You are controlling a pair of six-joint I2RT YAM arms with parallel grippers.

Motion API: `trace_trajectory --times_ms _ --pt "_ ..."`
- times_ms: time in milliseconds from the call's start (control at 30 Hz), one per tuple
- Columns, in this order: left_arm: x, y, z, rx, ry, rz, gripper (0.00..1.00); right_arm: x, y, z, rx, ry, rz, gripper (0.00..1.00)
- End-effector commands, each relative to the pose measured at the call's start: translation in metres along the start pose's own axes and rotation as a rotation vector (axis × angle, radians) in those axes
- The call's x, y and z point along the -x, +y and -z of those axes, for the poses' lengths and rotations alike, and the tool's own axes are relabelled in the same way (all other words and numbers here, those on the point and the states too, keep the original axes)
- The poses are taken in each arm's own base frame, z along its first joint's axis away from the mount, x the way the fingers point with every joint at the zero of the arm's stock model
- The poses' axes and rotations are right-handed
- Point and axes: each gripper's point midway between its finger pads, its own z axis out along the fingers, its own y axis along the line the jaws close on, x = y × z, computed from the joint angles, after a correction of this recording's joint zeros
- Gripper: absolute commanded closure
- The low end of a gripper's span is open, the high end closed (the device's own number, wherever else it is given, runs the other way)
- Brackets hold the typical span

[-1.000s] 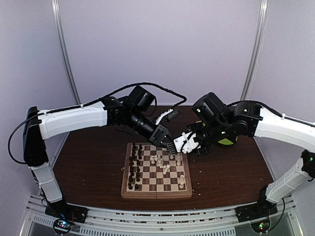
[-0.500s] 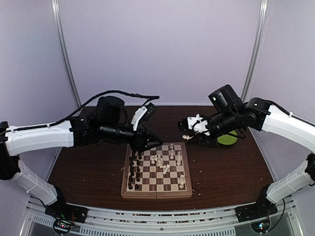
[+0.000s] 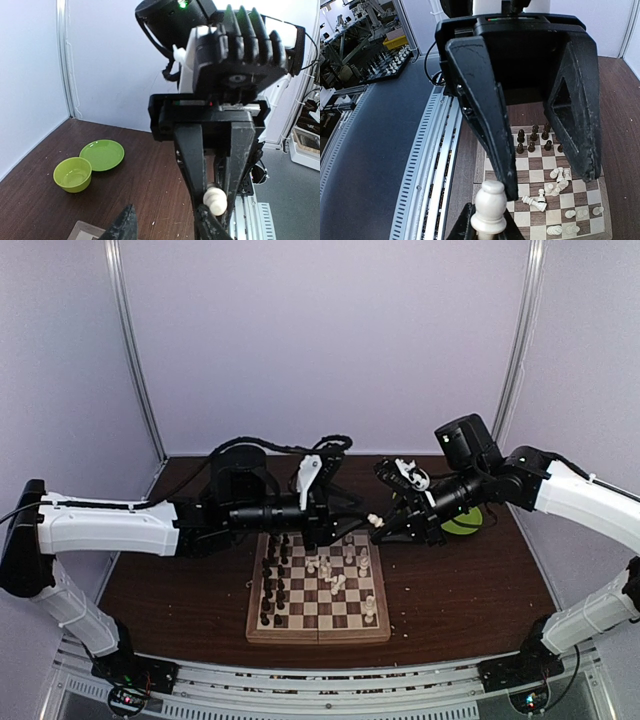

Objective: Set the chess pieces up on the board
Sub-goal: Pass from the right arm to the left

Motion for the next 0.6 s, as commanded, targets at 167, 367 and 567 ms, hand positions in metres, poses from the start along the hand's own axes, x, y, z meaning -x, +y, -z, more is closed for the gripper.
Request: trace_trajectory --times_ms 167,367,567 --pt "0.034 -0.02 -0.006 -0.12 -0.097 -0.047 0.62 0.002 0.003 -0.002 0.034 -0.039 -0.028 0.86" --pt "0.029 -0.005 0.017 -0.034 -0.083 -0.03 0.62 -0.004 0.001 0.001 0.024 -0.039 -0.035 0.86" --pt "0.03 -0.028 0.006 -0.157 -0.075 -0.011 0.6 -0.004 -0.001 -0.001 0.026 -0.044 -0.043 0.87"
